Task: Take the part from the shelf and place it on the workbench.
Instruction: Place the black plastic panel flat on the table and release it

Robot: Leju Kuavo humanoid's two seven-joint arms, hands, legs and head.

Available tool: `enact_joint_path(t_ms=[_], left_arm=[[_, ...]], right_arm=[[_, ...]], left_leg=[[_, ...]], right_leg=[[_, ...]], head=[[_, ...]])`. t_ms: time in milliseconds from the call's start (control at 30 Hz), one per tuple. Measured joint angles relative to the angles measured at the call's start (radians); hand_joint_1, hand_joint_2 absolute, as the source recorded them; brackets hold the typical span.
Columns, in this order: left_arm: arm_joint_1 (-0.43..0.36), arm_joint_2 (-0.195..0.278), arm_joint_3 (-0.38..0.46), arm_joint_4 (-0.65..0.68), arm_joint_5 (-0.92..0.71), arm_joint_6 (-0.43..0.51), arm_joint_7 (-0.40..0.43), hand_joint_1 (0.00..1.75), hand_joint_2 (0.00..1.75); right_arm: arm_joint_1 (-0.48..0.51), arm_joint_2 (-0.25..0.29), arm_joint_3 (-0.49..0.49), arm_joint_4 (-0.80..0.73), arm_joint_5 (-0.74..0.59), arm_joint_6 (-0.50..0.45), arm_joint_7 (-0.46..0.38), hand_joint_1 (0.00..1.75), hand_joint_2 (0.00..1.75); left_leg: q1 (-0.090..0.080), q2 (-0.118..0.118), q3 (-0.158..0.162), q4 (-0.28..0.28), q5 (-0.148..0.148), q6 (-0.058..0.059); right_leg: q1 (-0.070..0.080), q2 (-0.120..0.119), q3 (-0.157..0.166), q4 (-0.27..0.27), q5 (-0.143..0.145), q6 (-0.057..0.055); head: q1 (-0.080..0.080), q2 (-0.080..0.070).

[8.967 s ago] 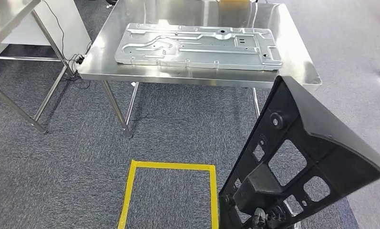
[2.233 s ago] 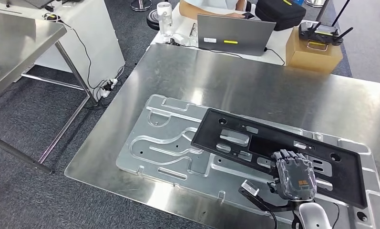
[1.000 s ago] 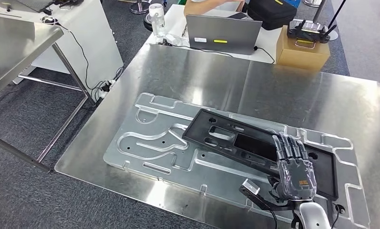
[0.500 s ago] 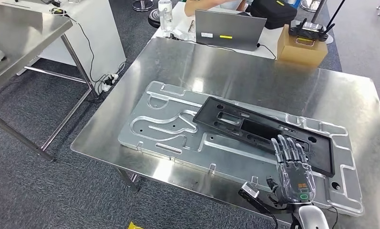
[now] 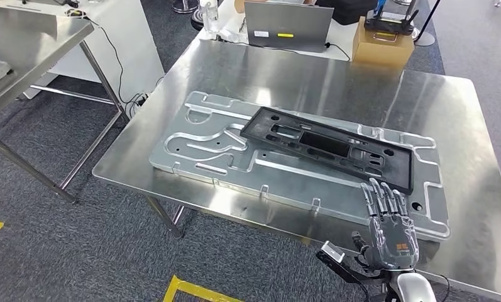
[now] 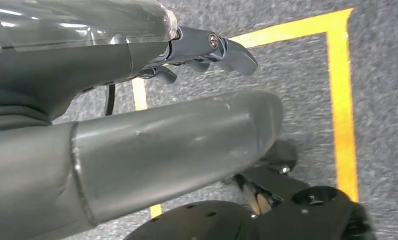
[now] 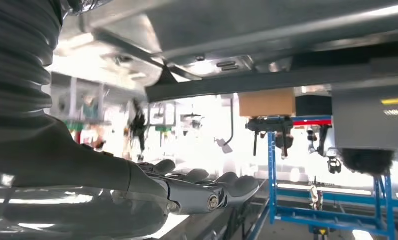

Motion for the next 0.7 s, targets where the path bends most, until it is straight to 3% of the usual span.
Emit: enact_joint_path(t_ms=[33,67,100,167,233,267,300,367,400,500,533,567,600,667,700], left_arm=[[0.000,0.000,0.001,0.000,0.003,0.000,0.000,0.00,0.00],[0.000,0.000,0.003,0.000,0.007,0.001,-0.001,0.00,0.00],[0.001,0.000,0.005,0.000,0.011,0.002,-0.002,0.00,0.00],[0.001,0.000,0.011,0.000,0.019,0.004,-0.004,0.00,0.00],[0.000,0.000,0.017,0.000,0.027,0.006,-0.007,0.00,0.00],[0.000,0.000,0.021,0.000,0.031,0.006,-0.009,0.00,0.00],[0.000,0.000,0.025,0.000,0.036,0.007,-0.010,0.00,0.00],[0.002,-0.001,0.033,0.000,0.045,0.007,-0.010,0.00,0.00],[0.003,-0.001,0.037,0.000,0.048,0.007,-0.010,0.00,0.00],[0.005,-0.001,0.044,0.000,0.051,0.007,-0.009,0.00,0.00],[0.005,-0.001,0.046,0.000,0.051,0.007,-0.009,0.00,0.00],[0.005,-0.001,0.048,0.000,0.051,0.007,-0.009,0.00,0.00],[0.005,-0.001,0.049,0.000,0.051,0.007,-0.009,0.00,0.00],[0.004,-0.002,0.051,0.000,0.055,0.008,-0.009,0.00,0.00],[0.004,-0.003,0.053,0.000,0.060,0.008,-0.009,0.00,0.00]], right_arm=[[0.009,0.009,0.000,-0.006,-0.050,-0.009,-0.020,0.00,0.00],[0.021,0.021,0.000,-0.015,-0.125,-0.013,-0.051,0.00,0.00],[0.034,0.034,0.001,-0.027,-0.219,-0.007,-0.089,0.00,0.00],[0.067,0.066,0.007,-0.062,-0.457,0.032,-0.188,0.00,0.00],[0.105,0.099,0.021,-0.106,-0.681,0.086,-0.285,0.00,0.00],[0.125,0.114,0.029,-0.126,-0.765,0.110,-0.322,0.00,0.00],[0.144,0.127,0.039,-0.145,-0.825,0.132,-0.352,0.00,0.00],[0.184,0.145,0.054,-0.173,-0.890,0.161,-0.392,0.00,0.00],[0.204,0.152,0.060,-0.185,-0.906,0.169,-0.406,0.00,0.00],[0.241,0.164,0.070,-0.205,-0.921,0.177,-0.423,0.00,0.00],[0.248,0.166,0.072,-0.208,-0.924,0.177,-0.426,0.00,0.00],[0.253,0.168,0.073,-0.211,-0.926,0.178,-0.428,0.00,0.00],[0.258,0.169,0.073,-0.213,-0.927,0.178,-0.429,0.00,0.00],[0.262,0.172,0.074,-0.217,-0.921,0.177,-0.429,0.00,0.00],[0.263,0.174,0.075,-0.219,-0.912,0.175,-0.426,0.00,0.00]], left_leg=[[0.000,0.000,-0.003,0.050,-0.018,-0.002],[0.000,0.000,0.006,0.074,-0.011,-0.003],[0.000,0.000,0.031,0.065,0.014,-0.001],[-0.001,-0.002,0.127,-0.044,0.058,0.009],[-0.006,-0.005,0.228,-0.189,0.048,0.020],[-0.009,-0.006,0.256,-0.235,0.037,0.025],[-0.012,-0.006,0.263,-0.255,0.034,0.031],[-0.009,-0.002,0.251,-0.263,0.054,0.045],[-0.007,0.001,0.241,-0.266,0.067,0.054],[-0.008,0.008,0.196,-0.265,0.104,0.069],[-0.009,0.010,0.179,-0.262,0.115,0.070],[-0.011,0.011,0.162,-0.257,0.126,0.069],[-0.011,0.012,0.143,-0.251,0.136,0.068],[-0.011,0.011,0.108,-0.232,0.151,0.062],[-0.012,0.009,0.093,-0.223,0.157,0.058]], right_leg=[[0.002,-0.001,-0.015,0.002,0.011,0.000],[0.003,-0.002,-0.031,0.004,0.021,0.001],[0.004,-0.003,-0.047,0.008,0.030,0.002],[0.006,-0.003,-0.074,0.017,0.047,0.006],[0.009,-0.004,-0.086,0.023,0.061,0.014],[0.009,-0.005,-0.088,0.022,0.069,0.020],[0.009,-0.006,-0.088,0.019,0.079,0.026],[0.007,-0.004,-0.091,0.018,0.080,0.038],[0.007,-0.001,-0.098,0.034,0.053,0.042],[0.003,0.005,-0.133,0.180,-0.098,0.050],[0.003,0.005,-0.140,0.238,-0.125,0.052],[0.003,0.005,-0.137,0.278,-0.124,0.053],[0.003,0.005,-0.120,0.288,-0.101,0.053],[0.003,0.009,-0.038,0.210,-0.045,0.048],[0.005,0.015,0.020,0.134,-0.043,0.043]], head=[[0.000,0.000],[0.000,0.000],[0.000,0.000],[0.000,0.000],[0.000,0.000],[0.000,0.000],[0.000,0.000],[0.000,0.000],[0.000,0.000],[0.000,0.000],[0.000,0.000],[0.000,0.000],[0.001,0.000],[0.000,0.000],[0.000,0.000]])
